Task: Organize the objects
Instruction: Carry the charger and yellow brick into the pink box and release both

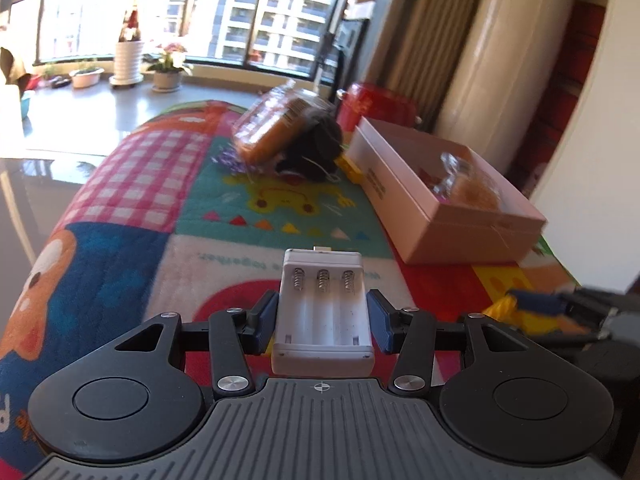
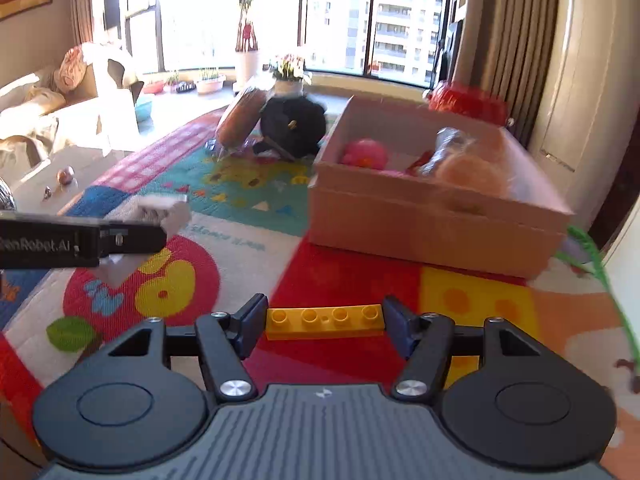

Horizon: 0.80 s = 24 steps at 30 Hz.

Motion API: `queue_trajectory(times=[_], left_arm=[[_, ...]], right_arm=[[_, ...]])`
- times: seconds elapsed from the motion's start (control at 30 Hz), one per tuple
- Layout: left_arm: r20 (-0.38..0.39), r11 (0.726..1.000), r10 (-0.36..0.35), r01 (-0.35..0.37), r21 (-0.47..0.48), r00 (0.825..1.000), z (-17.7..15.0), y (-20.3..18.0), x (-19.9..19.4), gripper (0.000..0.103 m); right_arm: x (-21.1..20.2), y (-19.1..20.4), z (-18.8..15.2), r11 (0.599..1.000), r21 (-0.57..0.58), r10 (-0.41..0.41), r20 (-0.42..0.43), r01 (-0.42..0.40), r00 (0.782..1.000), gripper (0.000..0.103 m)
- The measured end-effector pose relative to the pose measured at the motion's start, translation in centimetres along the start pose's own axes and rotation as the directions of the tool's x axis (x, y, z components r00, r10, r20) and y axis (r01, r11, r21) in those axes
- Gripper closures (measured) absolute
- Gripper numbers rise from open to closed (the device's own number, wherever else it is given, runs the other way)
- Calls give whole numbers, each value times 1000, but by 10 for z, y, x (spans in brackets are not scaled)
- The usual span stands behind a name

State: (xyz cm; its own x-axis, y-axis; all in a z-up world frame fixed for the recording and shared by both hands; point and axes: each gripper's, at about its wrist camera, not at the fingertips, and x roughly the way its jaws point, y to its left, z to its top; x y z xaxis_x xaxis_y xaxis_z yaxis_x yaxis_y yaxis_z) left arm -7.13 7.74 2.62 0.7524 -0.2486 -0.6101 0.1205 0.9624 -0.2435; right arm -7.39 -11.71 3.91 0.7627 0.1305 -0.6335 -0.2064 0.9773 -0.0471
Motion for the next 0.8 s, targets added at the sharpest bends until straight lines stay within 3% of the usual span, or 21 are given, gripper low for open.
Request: queue_trajectory(times=[0.17,0.27,0.37,0.47,0.53,0.63,0.8], left_arm=[[-27,996,-86,87,23,996,5,-23,-2,50],[30,992,-120,118,50,992,35,-47,-1,50],[142,990,-137,130,56,980,78,-71,8,50],[185,980,-199,194,43,962,117,-87,40,50],[135,977,-205,195,84,969,131,-99,77,49],[128,985,-167,161,57,978,126,-100,101,51],[266,981,-176,192,-38,948,99,-61,65,51]], right_arm=[[-40,-36,-8,998,34,-60,82,58,995,40],[-53,-54,-9,993,60,-104,121,97,987,40],[-62,-67,-10,991,89,-113,152,100,982,40],[-66,-75,-12,989,114,-113,176,94,978,40],[-65,-78,-13,987,130,-113,175,91,978,40],[-64,-84,-14,986,140,-118,166,95,979,40],[-65,-93,-11,984,148,-118,164,94,979,40]])
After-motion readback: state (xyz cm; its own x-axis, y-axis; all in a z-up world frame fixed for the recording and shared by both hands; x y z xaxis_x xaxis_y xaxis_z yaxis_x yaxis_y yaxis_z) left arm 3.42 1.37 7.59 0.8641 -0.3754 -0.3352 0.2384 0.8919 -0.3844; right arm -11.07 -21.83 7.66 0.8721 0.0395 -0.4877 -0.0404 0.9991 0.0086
